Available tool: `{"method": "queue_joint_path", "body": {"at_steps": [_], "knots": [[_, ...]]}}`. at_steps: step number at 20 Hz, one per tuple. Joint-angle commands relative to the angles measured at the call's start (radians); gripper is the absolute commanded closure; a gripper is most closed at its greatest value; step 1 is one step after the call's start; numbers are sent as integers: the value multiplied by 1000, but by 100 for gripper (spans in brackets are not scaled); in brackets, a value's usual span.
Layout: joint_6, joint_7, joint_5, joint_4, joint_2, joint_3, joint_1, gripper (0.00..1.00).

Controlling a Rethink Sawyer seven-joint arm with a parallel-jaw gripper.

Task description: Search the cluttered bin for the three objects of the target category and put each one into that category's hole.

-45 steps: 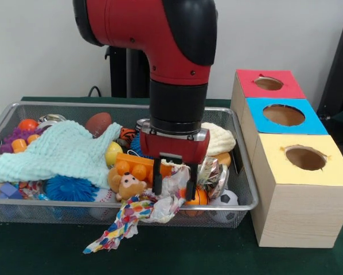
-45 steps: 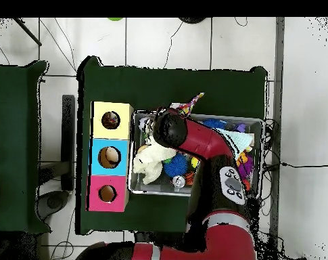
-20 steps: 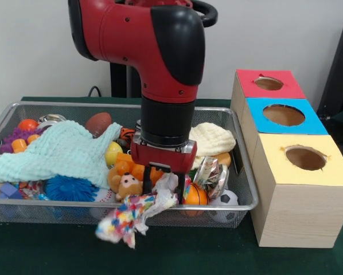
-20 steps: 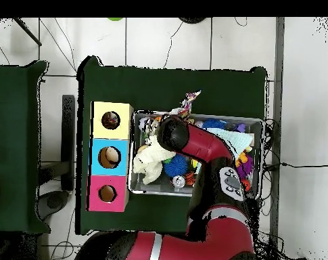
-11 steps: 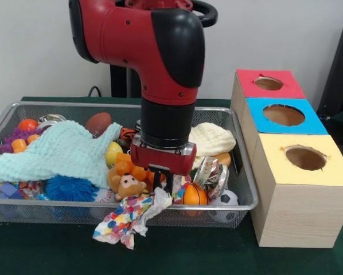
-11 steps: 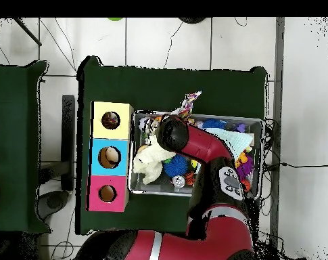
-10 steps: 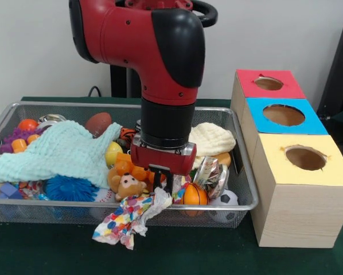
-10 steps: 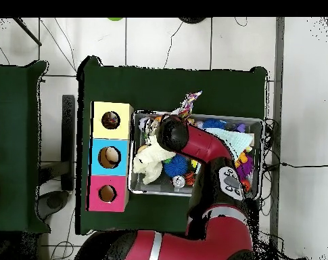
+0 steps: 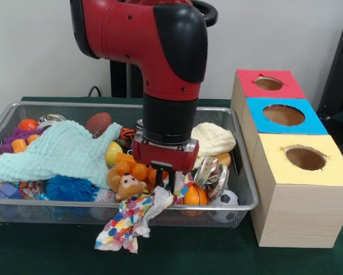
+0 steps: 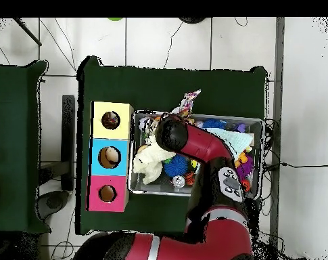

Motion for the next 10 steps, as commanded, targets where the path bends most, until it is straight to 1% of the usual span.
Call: {"method": "queue_joint_path", "body": {"at_steps": [1,3,6,8,10], "knots": [[164,170,25,-9,-138,16,43,100],[211,172,26,-32,-157,3,59,100],[243,183,30,-65,-174,-8,77,100],[237,187,31,-77,-180,-10,84,100],[255,192,37,-92,-183,-7,87,100]]}}
